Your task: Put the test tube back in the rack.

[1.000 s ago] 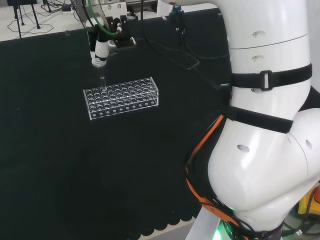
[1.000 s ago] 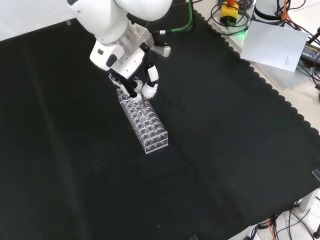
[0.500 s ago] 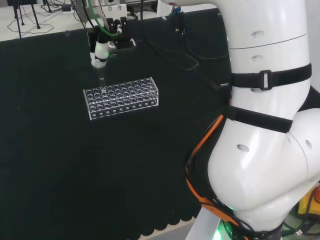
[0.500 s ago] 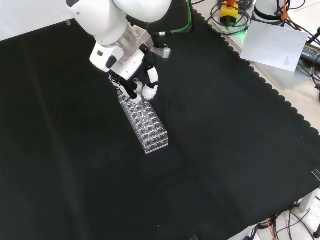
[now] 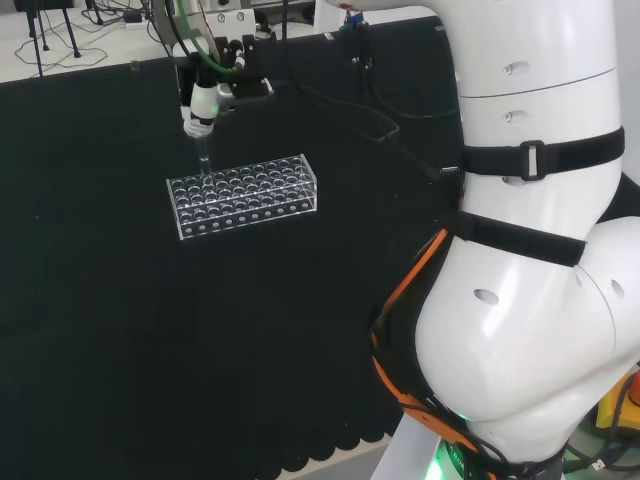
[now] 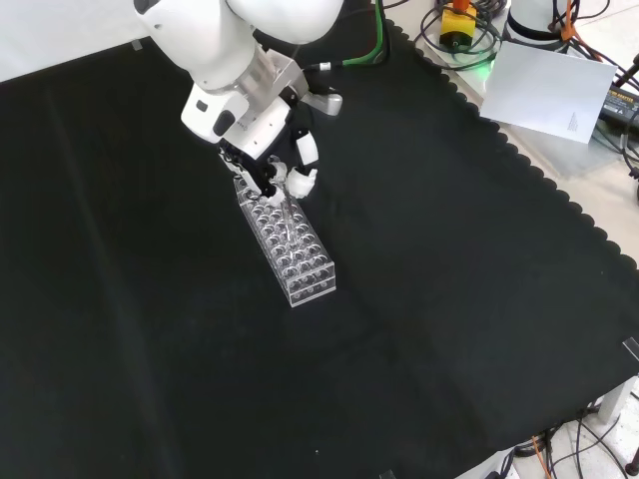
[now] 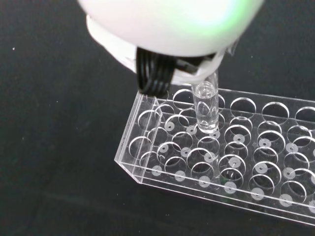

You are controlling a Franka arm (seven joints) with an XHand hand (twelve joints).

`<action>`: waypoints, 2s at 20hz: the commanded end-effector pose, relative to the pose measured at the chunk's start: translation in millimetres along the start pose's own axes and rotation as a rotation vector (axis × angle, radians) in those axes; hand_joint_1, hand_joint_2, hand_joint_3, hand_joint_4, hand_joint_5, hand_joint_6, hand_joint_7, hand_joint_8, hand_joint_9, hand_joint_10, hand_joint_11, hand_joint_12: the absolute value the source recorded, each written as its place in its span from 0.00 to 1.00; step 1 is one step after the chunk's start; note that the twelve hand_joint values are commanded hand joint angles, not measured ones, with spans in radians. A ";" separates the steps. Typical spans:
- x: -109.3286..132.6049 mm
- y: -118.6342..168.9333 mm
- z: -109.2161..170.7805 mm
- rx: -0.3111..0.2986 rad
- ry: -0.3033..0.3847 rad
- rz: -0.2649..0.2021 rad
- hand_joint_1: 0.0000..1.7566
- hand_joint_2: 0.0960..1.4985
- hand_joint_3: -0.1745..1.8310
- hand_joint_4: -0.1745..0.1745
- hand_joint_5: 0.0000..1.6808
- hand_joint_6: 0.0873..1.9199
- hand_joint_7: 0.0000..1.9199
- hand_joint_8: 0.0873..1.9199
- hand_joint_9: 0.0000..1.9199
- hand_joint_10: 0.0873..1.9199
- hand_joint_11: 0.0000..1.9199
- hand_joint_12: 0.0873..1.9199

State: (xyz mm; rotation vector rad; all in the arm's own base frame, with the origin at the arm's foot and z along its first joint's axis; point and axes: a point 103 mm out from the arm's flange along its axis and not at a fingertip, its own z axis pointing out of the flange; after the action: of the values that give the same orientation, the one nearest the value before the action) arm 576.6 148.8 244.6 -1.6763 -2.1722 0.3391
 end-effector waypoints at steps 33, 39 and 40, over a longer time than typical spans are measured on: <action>0.1 10.8 24.7 0.044 0.016 0.022 0.71 0.30 0.46 0.00 0.94 0.01 0.93 0.18 0.85 0.36 0.72 0.51; -2.3 13.6 28.6 0.056 0.017 0.032 0.71 0.30 0.46 0.00 0.94 0.01 0.93 0.18 0.85 0.36 0.72 0.51; -2.6 14.0 29.0 0.058 0.018 0.034 0.71 0.30 0.46 0.00 0.94 0.01 0.93 0.18 0.85 0.36 0.72 0.51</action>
State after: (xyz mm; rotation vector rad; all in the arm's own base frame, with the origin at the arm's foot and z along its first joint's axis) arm 576.2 152.5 215.5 -1.6751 -2.1132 0.3830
